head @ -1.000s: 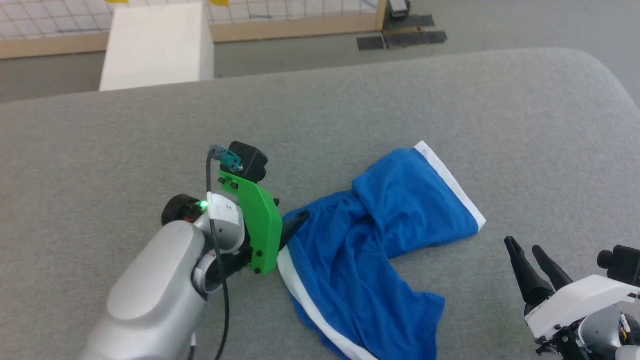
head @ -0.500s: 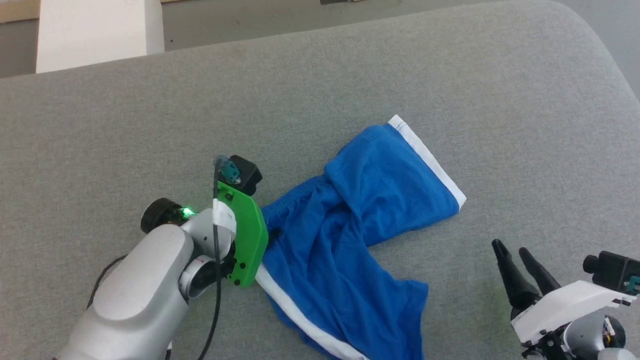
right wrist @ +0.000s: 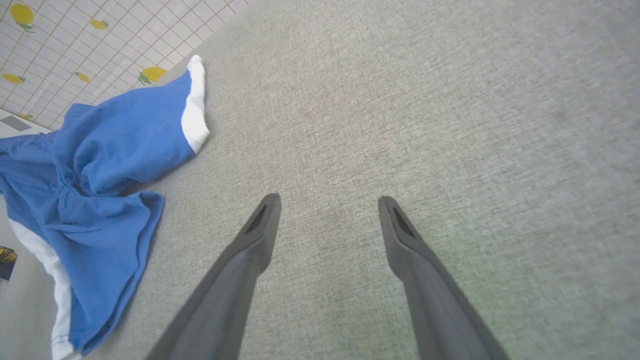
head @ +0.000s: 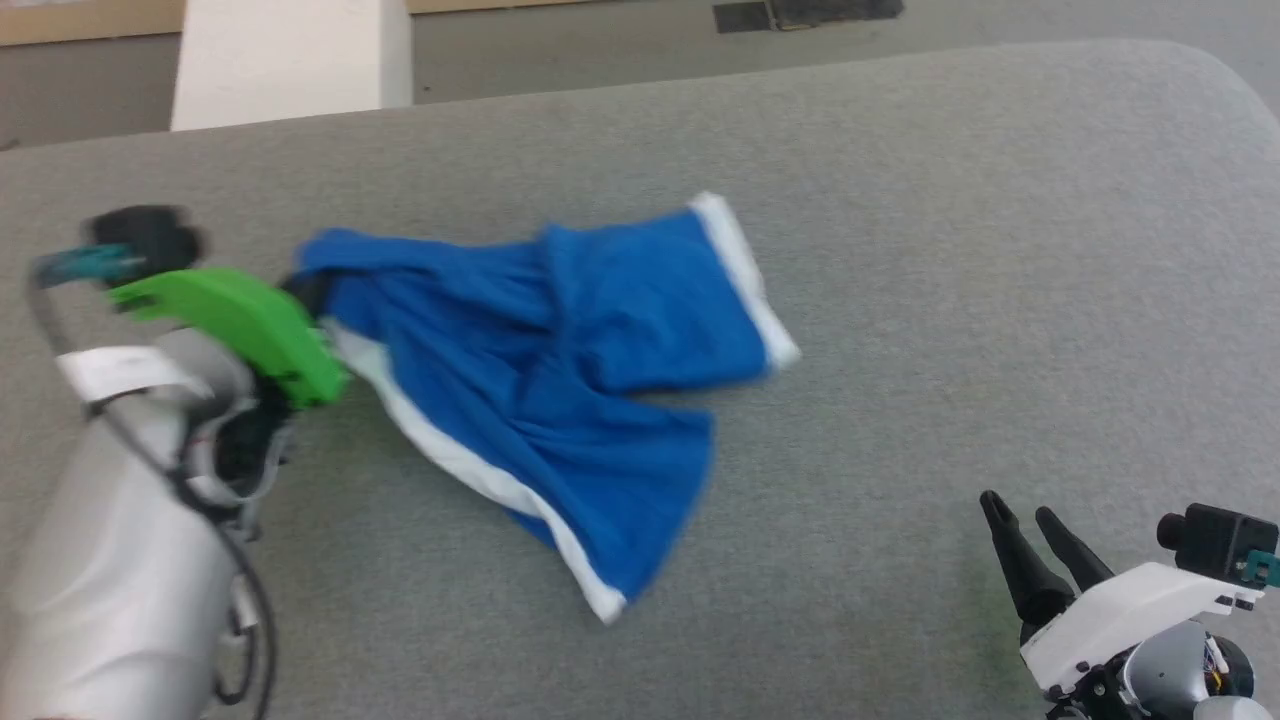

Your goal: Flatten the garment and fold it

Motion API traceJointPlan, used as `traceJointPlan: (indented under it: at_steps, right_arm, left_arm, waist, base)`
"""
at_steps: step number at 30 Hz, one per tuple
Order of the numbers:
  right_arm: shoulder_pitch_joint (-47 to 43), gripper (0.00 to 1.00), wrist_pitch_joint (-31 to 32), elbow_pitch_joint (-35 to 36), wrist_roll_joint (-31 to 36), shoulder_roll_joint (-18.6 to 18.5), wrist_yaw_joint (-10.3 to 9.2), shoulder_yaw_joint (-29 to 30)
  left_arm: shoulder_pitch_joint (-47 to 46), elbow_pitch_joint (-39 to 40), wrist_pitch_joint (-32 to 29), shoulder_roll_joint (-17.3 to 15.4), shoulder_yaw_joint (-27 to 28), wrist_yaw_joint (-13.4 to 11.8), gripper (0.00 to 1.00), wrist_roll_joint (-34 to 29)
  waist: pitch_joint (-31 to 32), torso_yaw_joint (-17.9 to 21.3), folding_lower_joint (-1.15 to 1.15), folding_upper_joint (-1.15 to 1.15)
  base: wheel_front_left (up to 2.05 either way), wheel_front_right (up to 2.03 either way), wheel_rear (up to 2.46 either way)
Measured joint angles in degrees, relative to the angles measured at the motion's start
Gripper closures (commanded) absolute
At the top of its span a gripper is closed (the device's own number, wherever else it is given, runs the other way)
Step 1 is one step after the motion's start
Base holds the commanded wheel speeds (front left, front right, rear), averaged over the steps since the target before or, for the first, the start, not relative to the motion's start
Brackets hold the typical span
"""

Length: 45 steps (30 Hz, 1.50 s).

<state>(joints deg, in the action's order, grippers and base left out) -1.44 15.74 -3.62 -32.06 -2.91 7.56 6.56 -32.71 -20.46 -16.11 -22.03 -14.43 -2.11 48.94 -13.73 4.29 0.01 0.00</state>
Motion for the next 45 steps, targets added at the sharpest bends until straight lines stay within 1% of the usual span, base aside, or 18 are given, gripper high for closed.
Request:
traceJointPlan:
  at_steps: [4,7,9,10,11,12,16,18,20,21,23,24,26,28,32,35,38,45]
  right_arm:
    - [0.3,0.0,1.1,0.0,0.4,0.0,0.0,-0.1]
    - [0.5,0.0,1.7,0.0,0.8,0.0,0.0,-0.3]
    - [0.6,0.0,2.0,-0.1,0.8,0.0,0.0,-0.2]
    - [0.6,0.0,2.1,-0.1,0.9,0.0,0.0,-0.1]
    - [0.7,0.0,2.2,-0.1,1.0,0.0,0.0,0.1]
    - [0.9,0.0,2.4,-0.1,1.2,0.0,0.0,0.3]
    - [2.6,0.0,3.5,0.0,2.3,0.0,0.0,-0.3]
    - [3.5,0.0,4.0,0.2,3.0,0.0,0.0,-1.0]
    - [4.5,0.0,5.0,0.6,4.7,0.0,0.0,-2.1]
    - [5.1,0.0,5.7,0.9,5.6,0.0,0.0,-3.1]
    - [6.4,0.0,7.2,1.0,7.0,-0.1,0.0,-5.9]
    - [7.1,0.0,8.2,0.9,7.6,0.0,0.0,-7.7]
    - [8.5,0.0,10.1,0.6,9.2,0.0,0.0,-11.6]
    - [10.7,0.0,12.4,-0.1,11.7,0.0,0.0,-16.5]
    - [15.8,0.0,17.2,-3.3,14.3,0.1,0.0,-25.4]
    - [20.5,0.0,19.8,-7.7,14.8,0.1,0.0,-32.2]
    - [25.0,0.0,21.8,-12.6,15.1,0.1,0.0,-36.2]
    - [29.5,0.0,24.2,-21.5,15.9,0.1,0.0,-41.3]
  left_arm:
    - [4.5,-3.3,3.3,-2.9,7.1,-3.5,1.0,3.2]
    - [10.4,-5.4,4.2,-3.9,10.6,-5.5,1.0,5.2]
    - [13.9,-6.2,3.8,-4.0,10.4,-5.6,1.0,5.8]
    - [15.5,-6.5,3.1,-3.8,10.1,-5.5,0.96,6.2]
    - [16.4,-6.5,2.6,-3.3,9.8,-5.4,0.65,6.6]
    - [16.7,-6.4,2.6,-3.0,9.4,-5.0,0.0,6.6]
    - [16.2,-3.6,5.2,-2.3,8.3,-2.5,0.0,5.8]
    - [15.7,-1.1,9.8,-3.0,7.7,-0.9,0.0,3.1]
    - [15.7,2.2,17.5,-4.4,7.2,0.0,0.0,-2.1]
    - [16.1,3.6,22.4,-5.4,6.9,0.0,0.0,-5.8]
    - [17.7,5.3,28.6,-6.1,6.8,-0.6,0.0,-10.1]
    - [19.4,6.1,29.9,-5.9,6.8,-1.1,0.0,-12.0]
    - [23.2,7.0,30.6,-4.7,7.7,-2.1,0.0,-14.2]
    - [27.1,9.6,30.7,-2.5,10.0,-2.8,0.0,-16.7]
    - [31.1,12.3,30.8,1.7,13.1,-2.5,0.0,-20.0]
    - [31.9,12.9,30.9,4.1,14.5,-0.8,0.0,-22.1]
    - [31.8,12.7,30.8,5.7,15.4,0.9,0.0,-23.0]
    - [30.3,10.9,30.8,8.3,17.7,4.4,0.0,-25.4]
  waist:
    - [0.9,-2.3,0.0,0.0]
    - [1.5,-3.9,0.0,0.0]
    - [1.9,-4.8,0.0,0.0]
    - [2.1,-5.4,-0.01,0.0]
    - [2.2,-5.9,-0.01,0.0]
    - [2.3,-6.4,-0.01,0.0]
    - [2.9,-8.5,-0.01,0.0]
    - [3.3,-9.3,-0.01,0.0]
    - [4.0,-9.9,-0.01,0.0]
    - [4.3,-10.1,-0.01,0.0]
    - [4.8,-10.3,-0.01,0.0]
    - [5.1,-10.3,-0.01,0.0]
    - [5.4,-10.4,-0.01,0.0]
    - [5.5,-10.6,-0.01,0.0]
    - [5.2,-11.6,-0.01,0.0]
    - [4.7,-12.8,-0.01,0.0]
    - [4.0,-14.1,-0.01,0.0]
    - [1.7,-16.6,-0.01,0.0]
  base:
    - [0.0,0.0,0.0]
    - [0.0,0.0,0.0]
    - [0.0,0.0,0.0]
    - [0.0,0.0,0.0]
    - [0.0,0.0,0.0]
    - [0.0,0.0,0.0]
    - [0.0,0.0,0.0]
    - [0.0,0.0,0.0]
    - [0.0,0.0,0.0]
    - [0.0,0.0,0.0]
    - [0.0,0.0,0.0]
    - [0.0,0.0,0.0]
    - [0.0,0.0,0.0]
    - [0.0,0.0,0.0]
    - [0.0,0.0,0.0]
    - [0.0,0.0,0.0]
    - [0.0,0.0,0.0]
    - [0.0,0.0,0.0]
